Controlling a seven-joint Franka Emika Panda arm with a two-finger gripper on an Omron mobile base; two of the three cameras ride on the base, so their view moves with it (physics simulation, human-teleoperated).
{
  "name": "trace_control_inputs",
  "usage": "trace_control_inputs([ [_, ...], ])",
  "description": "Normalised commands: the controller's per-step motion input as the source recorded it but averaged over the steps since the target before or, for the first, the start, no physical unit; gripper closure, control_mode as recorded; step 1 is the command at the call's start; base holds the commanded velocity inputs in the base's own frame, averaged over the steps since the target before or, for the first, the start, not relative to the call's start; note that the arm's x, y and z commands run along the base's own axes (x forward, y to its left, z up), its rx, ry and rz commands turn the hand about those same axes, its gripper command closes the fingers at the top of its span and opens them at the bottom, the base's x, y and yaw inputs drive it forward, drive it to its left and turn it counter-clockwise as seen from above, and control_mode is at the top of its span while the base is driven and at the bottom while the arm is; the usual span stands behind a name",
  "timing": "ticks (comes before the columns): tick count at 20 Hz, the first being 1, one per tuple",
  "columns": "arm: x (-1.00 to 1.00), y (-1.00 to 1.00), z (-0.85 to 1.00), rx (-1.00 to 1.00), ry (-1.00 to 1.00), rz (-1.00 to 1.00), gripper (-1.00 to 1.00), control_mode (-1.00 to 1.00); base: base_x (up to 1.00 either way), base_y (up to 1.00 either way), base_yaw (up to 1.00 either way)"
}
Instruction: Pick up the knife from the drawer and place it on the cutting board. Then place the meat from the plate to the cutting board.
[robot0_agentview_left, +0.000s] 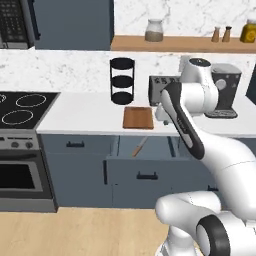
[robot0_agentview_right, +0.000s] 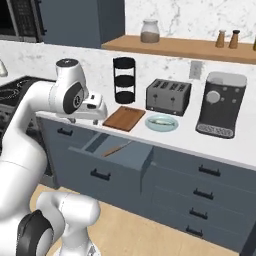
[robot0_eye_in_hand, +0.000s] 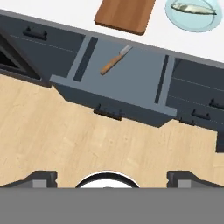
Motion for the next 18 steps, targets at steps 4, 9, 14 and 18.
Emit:
trace_control_inputs([
  [4, 0.00, 0.00, 0.00, 0.00, 0.00, 0.00, -1.00, 1.00, 0.01, -0.99, 0.39],
  [9, 0.00, 0.00, 0.00, 0.00, 0.00, 0.00, -1.00, 1.00, 0.28, -0.65, 0.29],
  [14, 0.00, 0.00, 0.00, 0.00, 0.00, 0.00, -1.00, 1.00, 0.54, -0.48, 0.28],
  [18, 0.00, 0.00, 0.00, 0.00, 0.00, 0.00, -1.00, 1.00, 0.20, -0.73, 0.27],
])
